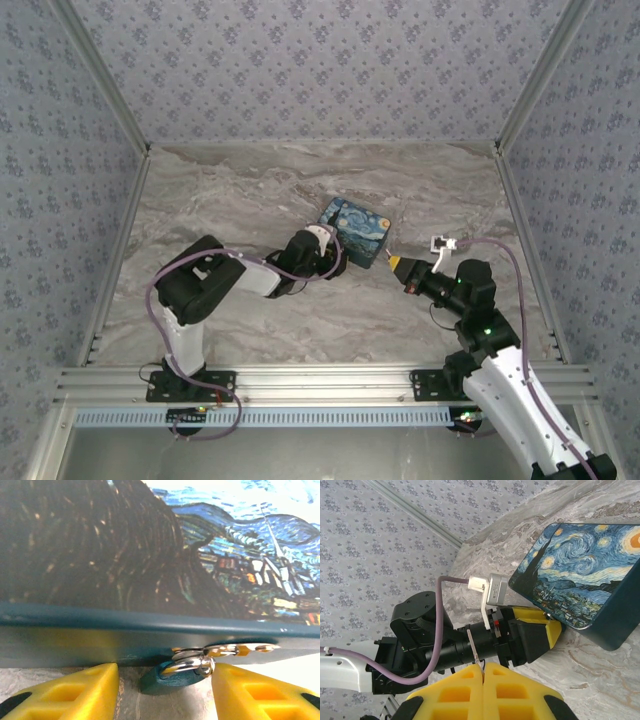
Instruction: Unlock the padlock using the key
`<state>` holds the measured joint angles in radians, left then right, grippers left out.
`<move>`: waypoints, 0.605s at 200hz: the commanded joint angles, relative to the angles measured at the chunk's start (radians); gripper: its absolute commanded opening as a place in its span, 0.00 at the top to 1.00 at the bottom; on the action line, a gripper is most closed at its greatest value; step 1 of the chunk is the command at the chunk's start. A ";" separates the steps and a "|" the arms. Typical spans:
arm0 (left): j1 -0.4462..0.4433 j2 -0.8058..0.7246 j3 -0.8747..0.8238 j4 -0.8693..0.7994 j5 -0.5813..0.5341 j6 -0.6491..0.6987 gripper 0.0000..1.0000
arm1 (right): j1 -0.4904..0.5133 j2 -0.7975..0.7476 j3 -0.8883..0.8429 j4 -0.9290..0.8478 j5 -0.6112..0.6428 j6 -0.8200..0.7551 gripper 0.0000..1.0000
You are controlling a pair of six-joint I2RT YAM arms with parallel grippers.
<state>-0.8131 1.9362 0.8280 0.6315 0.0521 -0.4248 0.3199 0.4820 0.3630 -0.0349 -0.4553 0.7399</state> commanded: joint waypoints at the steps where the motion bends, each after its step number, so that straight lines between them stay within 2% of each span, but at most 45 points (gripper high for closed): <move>1: -0.021 0.046 0.026 -0.050 0.005 0.012 0.50 | 0.007 -0.014 0.004 -0.016 0.012 -0.016 1.00; 83: -0.051 0.073 0.081 -0.158 -0.052 0.057 0.54 | 0.007 -0.016 0.005 -0.021 0.012 -0.016 1.00; 121: -0.053 0.077 0.091 -0.160 -0.043 0.060 0.61 | 0.006 -0.017 0.009 -0.029 0.011 -0.020 1.00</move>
<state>-0.8459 1.9694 0.9035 0.5423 -0.0330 -0.3740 0.3199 0.4767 0.3630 -0.0456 -0.4553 0.7399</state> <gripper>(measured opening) 0.404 0.061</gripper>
